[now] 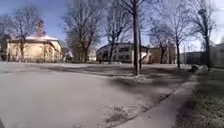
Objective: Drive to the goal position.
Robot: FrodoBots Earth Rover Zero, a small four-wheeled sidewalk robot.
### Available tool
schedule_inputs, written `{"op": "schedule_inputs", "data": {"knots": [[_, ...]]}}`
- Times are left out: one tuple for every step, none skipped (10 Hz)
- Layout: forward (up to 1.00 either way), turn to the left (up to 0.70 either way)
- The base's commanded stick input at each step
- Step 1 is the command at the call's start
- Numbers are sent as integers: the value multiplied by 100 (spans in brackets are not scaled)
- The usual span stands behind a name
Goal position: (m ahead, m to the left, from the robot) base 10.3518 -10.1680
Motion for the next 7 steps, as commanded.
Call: {"op": "schedule_inputs", "data": {"knots": [[85,-34],[85,-34],[85,-34],[85,-34],[85,-34],[85,-34],[85,-31]]}}
